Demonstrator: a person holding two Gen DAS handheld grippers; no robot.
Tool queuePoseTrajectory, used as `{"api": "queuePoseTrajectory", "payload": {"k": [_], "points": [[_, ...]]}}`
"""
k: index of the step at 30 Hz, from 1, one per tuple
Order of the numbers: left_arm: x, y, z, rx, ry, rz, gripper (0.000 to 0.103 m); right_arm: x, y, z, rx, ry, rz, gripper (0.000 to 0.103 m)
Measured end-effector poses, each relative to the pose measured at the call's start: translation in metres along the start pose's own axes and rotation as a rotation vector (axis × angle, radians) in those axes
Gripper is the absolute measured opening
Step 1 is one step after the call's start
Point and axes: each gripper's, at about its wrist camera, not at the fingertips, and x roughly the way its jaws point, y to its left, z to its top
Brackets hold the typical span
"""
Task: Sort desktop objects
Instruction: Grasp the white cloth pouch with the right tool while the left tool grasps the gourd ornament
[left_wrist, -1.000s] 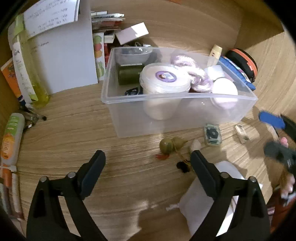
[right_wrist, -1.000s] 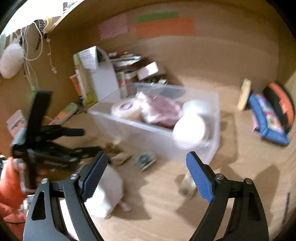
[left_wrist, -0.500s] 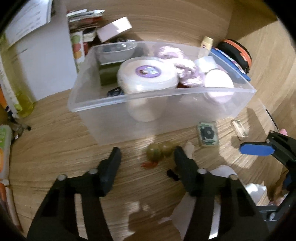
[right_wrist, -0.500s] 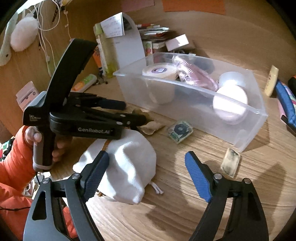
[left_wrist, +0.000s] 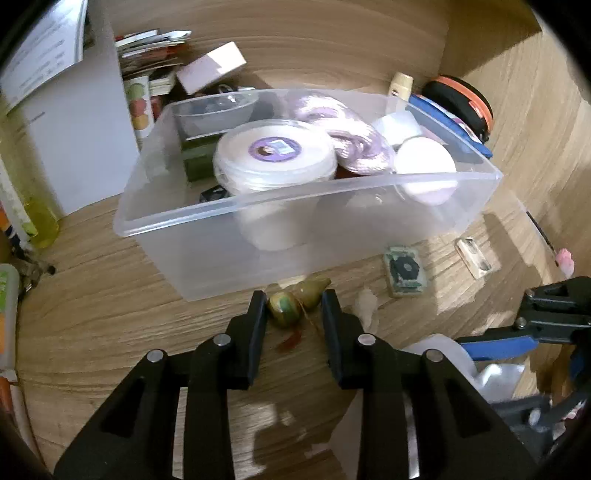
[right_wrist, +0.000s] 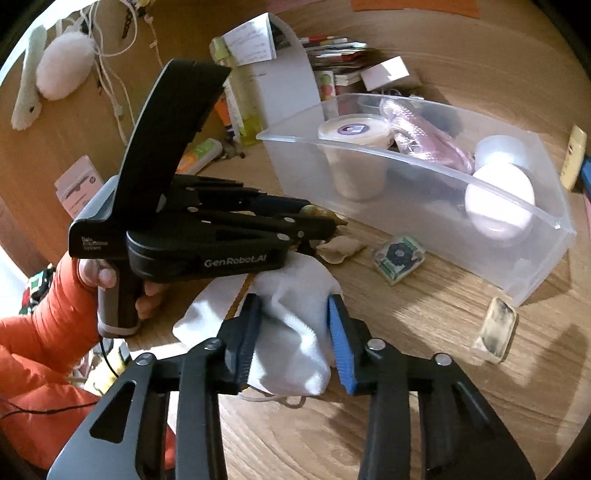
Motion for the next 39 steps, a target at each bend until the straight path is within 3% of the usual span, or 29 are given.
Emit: {"api": "queuePoseTrajectory", "payload": {"k": [2,9,14,21,24,28,36,39], "points": [[-0.005,0.004,-0.002,-0.015,-0.013,0.003,0.03,-0.003,-0.002,0.0,0.016,-0.004,0.0,0.024],[-0.029,0.013,-0.018,-0.058,-0.049,0.01,0.03,-0.011,0.003,-0.001,-0.007,0.015,-0.052,0.027],[-0.056,0.018,-0.031,-0.09,-0.095,0.015,0.03,-0.014,0.012,0.004,-0.016,-0.003,-0.08,0.046],[-0.1,0.037,-0.051,-0.155,-0.171,0.036,0.03,-0.009,0.012,0.013,0.035,0.002,-0.079,0.052],[-0.112,0.044,-0.059,-0.18,-0.184,0.032,0.03,0.0,0.011,0.015,0.075,0.022,-0.072,0.06],[-0.127,0.046,-0.071,-0.189,-0.203,0.031,0.03,0.011,0.019,0.014,0.072,0.037,-0.093,0.083],[-0.128,0.039,-0.084,-0.169,-0.194,-0.002,0.03,0.035,0.043,0.016,-0.049,0.068,-0.223,0.084],[-0.122,0.036,-0.083,-0.166,-0.183,-0.016,0.03,0.034,0.044,0.011,-0.092,0.041,-0.252,0.077]]}}
